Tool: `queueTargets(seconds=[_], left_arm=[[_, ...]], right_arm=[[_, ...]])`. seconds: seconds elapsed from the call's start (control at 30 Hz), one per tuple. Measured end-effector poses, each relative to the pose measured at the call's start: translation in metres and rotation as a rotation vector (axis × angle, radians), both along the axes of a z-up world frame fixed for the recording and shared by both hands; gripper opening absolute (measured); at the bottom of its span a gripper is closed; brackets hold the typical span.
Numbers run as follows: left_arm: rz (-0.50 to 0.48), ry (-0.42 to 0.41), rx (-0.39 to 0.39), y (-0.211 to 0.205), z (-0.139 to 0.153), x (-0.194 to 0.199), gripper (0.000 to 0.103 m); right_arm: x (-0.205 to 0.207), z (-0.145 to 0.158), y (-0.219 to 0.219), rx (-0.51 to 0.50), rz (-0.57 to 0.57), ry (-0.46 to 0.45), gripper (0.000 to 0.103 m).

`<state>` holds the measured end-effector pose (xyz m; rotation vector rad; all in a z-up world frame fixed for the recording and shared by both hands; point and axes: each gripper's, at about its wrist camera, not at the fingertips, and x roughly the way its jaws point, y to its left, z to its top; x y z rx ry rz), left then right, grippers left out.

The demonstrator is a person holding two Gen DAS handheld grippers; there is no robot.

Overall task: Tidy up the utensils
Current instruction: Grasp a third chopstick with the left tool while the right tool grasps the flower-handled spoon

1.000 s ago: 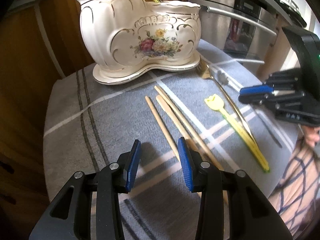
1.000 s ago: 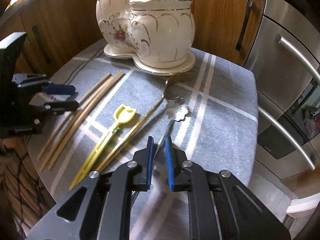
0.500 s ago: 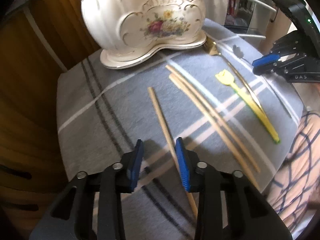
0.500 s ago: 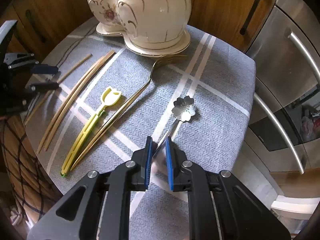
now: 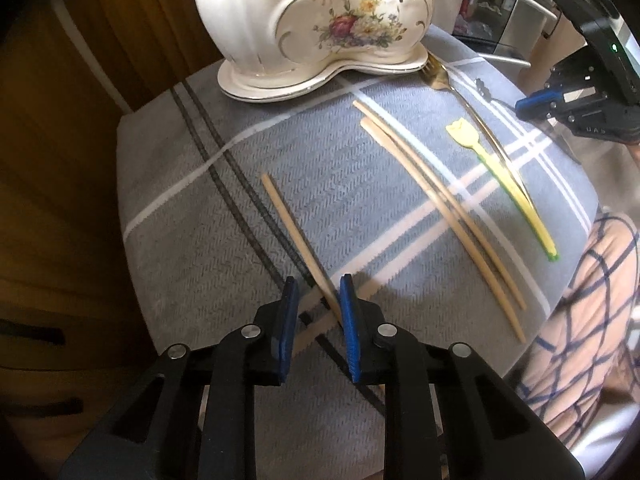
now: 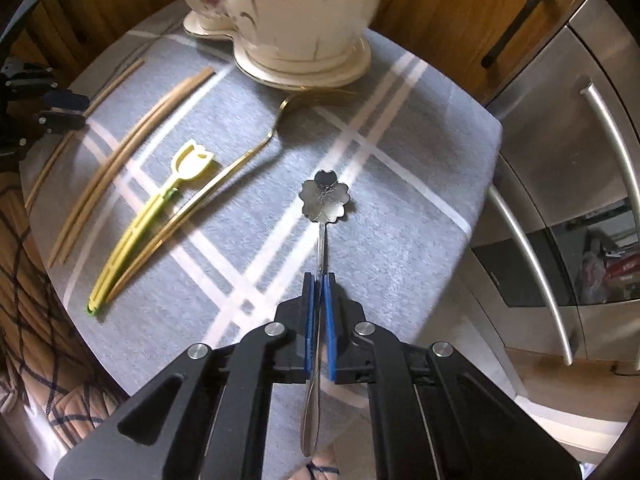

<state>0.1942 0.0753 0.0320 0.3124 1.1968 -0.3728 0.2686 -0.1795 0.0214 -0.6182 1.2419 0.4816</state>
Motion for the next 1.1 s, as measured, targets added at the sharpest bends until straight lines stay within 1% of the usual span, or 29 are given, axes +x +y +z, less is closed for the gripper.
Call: queueTargets(seconds=[0.07,0.17,0.3,0.47,0.6,0.7,0.8,0.87,0.93,1.1], left_arm=[[-0.002,0.006,0.015,0.000,0.000,-0.001,0.024],[0.008,0.024,0.011,0.001,0.001,0.001,0.025],[0.047,0.032,0.010,0.002,0.001,0.003,0.025],[0.092,0.045,0.005,-0.001,0.000,0.008,0.024],[0.100,0.049,0.028,-0.006,-0.001,0.009,0.024],[0.100,0.053,0.028,-0.009,-0.001,0.010,0.024],[0.100,0.063,0.019,-0.010,-0.001,0.010,0.019],[0.101,0.055,0.021,-0.011,-0.002,0.007,0.008],[0.119,0.039,0.011,-0.009,-0.002,0.005,0.005],[0.150,0.020,-0.068,0.003,-0.001,0.000,0.005]], right_arm=[[0.001,0.000,0.000,-0.010,0.002,0.010,0.005],[0.002,0.000,0.003,-0.023,0.001,0.022,0.005],[0.007,-0.003,0.010,-0.040,0.002,0.027,0.005],[0.004,-0.003,0.010,-0.041,-0.009,0.017,0.005],[0.002,-0.002,0.008,-0.035,-0.016,0.013,0.004],[-0.001,-0.002,0.011,-0.052,-0.007,0.001,0.004],[-0.002,-0.001,0.011,-0.042,-0.018,-0.004,0.003],[-0.002,0.000,0.007,-0.015,-0.035,-0.011,0.003],[-0.001,0.000,0.004,-0.004,-0.045,-0.023,0.003],[-0.002,0.009,-0.005,0.060,-0.062,-0.053,0.003]])
